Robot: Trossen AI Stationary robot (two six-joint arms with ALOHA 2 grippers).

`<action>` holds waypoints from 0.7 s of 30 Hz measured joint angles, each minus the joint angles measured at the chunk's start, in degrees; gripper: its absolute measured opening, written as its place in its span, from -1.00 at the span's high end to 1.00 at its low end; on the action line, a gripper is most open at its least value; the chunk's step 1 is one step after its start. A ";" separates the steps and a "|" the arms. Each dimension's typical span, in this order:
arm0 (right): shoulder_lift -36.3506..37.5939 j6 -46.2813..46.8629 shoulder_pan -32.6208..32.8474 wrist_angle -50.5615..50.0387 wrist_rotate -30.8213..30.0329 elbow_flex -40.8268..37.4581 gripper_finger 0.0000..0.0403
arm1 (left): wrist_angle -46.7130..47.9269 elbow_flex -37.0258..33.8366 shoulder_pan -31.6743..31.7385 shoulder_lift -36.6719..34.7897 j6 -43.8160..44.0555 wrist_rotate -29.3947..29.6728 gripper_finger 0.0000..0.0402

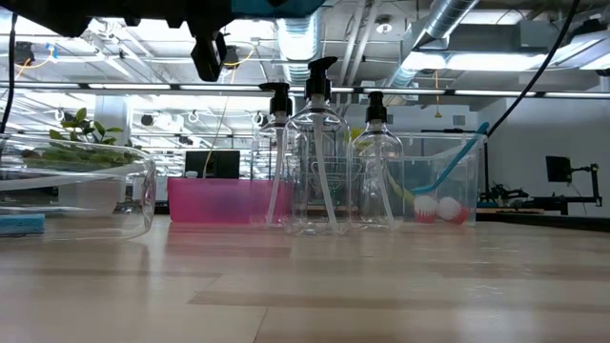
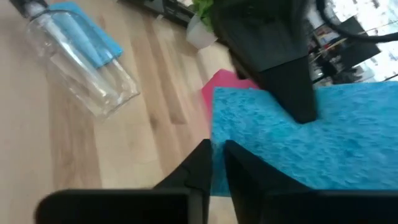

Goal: Pick & Place Kitchen Sink Supplies
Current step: Put the blue sponge into the red bin

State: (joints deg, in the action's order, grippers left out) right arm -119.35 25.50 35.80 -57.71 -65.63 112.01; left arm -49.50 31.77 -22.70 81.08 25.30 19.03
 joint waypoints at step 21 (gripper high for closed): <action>0.04 -13.37 8.23 -0.55 2.80 0.00 0.35 | 0.21 0.00 0.00 -0.01 -1.03 0.28 0.90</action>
State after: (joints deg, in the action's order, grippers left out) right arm -119.31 12.13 44.04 -58.26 -62.83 112.01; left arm -49.29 31.77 -22.70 81.07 24.27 19.31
